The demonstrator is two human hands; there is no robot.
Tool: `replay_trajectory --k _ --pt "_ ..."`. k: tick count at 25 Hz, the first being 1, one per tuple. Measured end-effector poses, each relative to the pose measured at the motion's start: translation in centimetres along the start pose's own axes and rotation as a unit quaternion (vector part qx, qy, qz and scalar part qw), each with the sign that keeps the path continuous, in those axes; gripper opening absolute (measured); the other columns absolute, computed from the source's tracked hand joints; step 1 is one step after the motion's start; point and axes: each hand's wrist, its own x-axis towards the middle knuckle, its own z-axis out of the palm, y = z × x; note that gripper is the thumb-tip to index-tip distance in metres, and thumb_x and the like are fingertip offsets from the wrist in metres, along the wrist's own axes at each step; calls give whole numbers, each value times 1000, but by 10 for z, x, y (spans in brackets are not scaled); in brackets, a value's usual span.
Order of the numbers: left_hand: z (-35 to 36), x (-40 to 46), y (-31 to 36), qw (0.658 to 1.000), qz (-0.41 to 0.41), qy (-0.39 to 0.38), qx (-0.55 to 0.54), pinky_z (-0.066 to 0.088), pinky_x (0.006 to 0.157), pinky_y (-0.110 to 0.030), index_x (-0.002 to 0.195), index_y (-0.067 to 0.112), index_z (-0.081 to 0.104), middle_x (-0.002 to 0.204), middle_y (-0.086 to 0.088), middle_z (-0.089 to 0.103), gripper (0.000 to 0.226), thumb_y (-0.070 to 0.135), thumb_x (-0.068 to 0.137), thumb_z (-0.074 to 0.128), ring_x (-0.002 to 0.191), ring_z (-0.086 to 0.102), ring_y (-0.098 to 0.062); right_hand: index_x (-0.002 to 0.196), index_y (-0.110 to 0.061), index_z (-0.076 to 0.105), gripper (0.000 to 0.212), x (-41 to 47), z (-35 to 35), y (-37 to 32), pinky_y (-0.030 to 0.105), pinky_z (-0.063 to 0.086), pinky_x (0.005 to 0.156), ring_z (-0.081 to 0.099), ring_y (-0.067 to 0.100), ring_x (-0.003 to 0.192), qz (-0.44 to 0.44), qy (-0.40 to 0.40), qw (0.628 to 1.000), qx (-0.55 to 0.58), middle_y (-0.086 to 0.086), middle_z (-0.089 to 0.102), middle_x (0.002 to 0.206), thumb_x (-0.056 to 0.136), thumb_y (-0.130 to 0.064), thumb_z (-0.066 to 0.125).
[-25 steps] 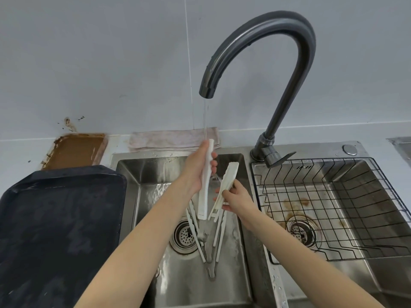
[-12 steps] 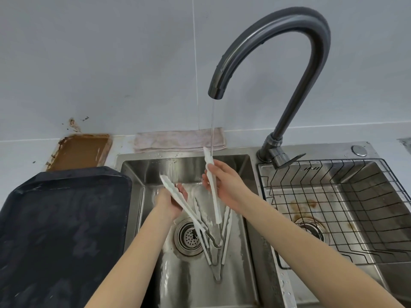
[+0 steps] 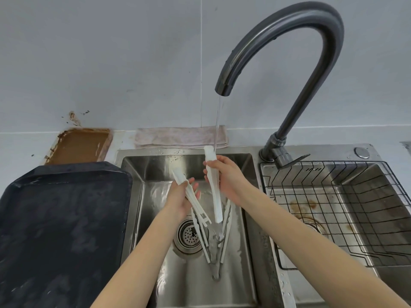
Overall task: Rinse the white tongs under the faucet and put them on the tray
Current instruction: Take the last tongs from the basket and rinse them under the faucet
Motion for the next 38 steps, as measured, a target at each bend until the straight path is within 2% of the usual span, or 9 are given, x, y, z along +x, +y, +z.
replay_trajectory --k 5,8,11,13,21,26,29,32,38 --pt "7 -12 16 996 92 0 -21 45 77 -25 134 14 39 112 -2 55 42 1 94 42 101 55 -16 104 -27 53 16 7 2 1 29 43 79 52 10 69 -92 35 986 -132 -2 55 79 96 -21 41" --pt "8 -16 24 988 154 -4 -7 42 70 -21 122 17 43 91 3 54 32 3 93 45 84 53 -10 133 -17 43 36 8 4 2 33 43 96 58 11 94 -132 42 966 -217 0 59 106 100 -24 30" --pt "6 -19 30 982 184 -29 24 39 88 -25 122 19 47 87 6 51 29 27 95 45 90 49 -9 144 -13 30 44 5 4 7 35 41 106 55 16 117 -148 31 956 -252 3 52 133 101 -22 26" --pt "3 -20 32 977 208 -33 44 37 78 -22 108 23 52 80 7 46 27 42 94 39 75 45 -6 144 -12 28 44 2 2 9 34 39 108 50 15 124 -155 17 950 -272 -2 49 130 101 -19 26" --pt "-10 -28 32 964 244 -63 87 31 59 -19 76 27 49 54 15 46 59 77 49 65 56 37 -4 126 -7 41 31 2 7 13 32 48 83 59 29 107 -167 50 935 -309 2 57 112 101 -18 25" --pt "-6 -34 25 962 231 -99 106 28 95 -33 83 13 53 75 -6 54 39 51 84 47 74 52 -15 68 -17 44 38 17 16 10 24 42 64 56 15 60 -193 171 929 -265 -3 52 60 100 -30 28" --pt "2 -34 25 965 208 -121 104 29 76 -22 68 20 41 53 12 37 39 58 81 44 55 32 -6 62 -21 43 41 20 18 4 24 48 58 52 2 38 -186 173 937 -240 -1 44 50 99 -34 32" --pt "2 -31 25 958 205 -134 147 30 67 -22 71 20 45 58 6 36 40 59 78 40 57 31 -9 64 -28 41 38 20 13 4 30 52 62 48 -1 36 -164 139 947 -237 -1 40 51 97 -43 31" --pt "35 -29 32 804 287 -44 520 38 83 -21 116 1 51 104 -6 67 38 28 100 29 95 62 -18 98 -14 46 15 9 -16 1 29 44 78 50 14 74 -122 124 953 -247 -3 50 74 98 -19 32"
